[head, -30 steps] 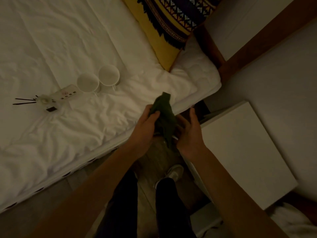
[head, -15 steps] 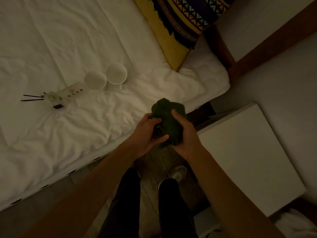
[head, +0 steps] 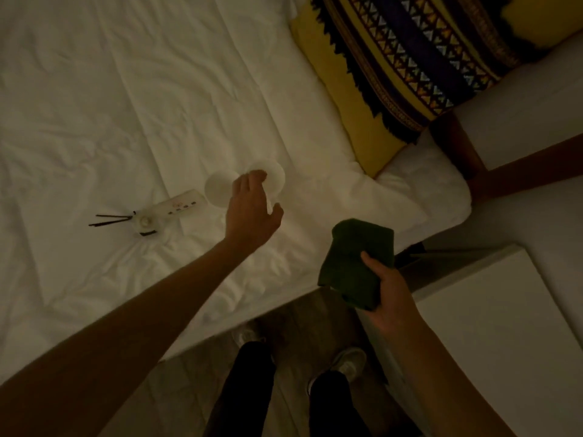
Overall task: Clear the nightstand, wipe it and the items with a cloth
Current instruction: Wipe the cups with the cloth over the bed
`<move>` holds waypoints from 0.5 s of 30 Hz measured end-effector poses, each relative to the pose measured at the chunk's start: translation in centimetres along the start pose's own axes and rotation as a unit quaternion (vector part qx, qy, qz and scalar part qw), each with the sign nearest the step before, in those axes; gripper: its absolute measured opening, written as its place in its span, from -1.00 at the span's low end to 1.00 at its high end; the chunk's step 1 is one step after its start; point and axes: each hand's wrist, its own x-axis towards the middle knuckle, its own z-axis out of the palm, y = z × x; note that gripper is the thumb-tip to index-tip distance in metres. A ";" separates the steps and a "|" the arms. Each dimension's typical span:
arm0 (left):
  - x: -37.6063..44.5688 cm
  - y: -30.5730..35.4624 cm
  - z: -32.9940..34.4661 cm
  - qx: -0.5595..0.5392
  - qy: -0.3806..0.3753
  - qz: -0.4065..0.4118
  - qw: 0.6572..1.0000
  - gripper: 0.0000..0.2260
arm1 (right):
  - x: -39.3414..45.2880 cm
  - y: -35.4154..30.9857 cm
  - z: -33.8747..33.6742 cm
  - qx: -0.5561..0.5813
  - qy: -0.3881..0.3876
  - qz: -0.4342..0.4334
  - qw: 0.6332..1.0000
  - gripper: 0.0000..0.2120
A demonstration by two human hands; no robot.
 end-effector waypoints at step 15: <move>7.4 0.1 0.2 0.021 -0.072 -0.026 0.997 -0.12 | 4.4 -2.5 6.7 -0.102 0.027 -0.046 0.993 -0.62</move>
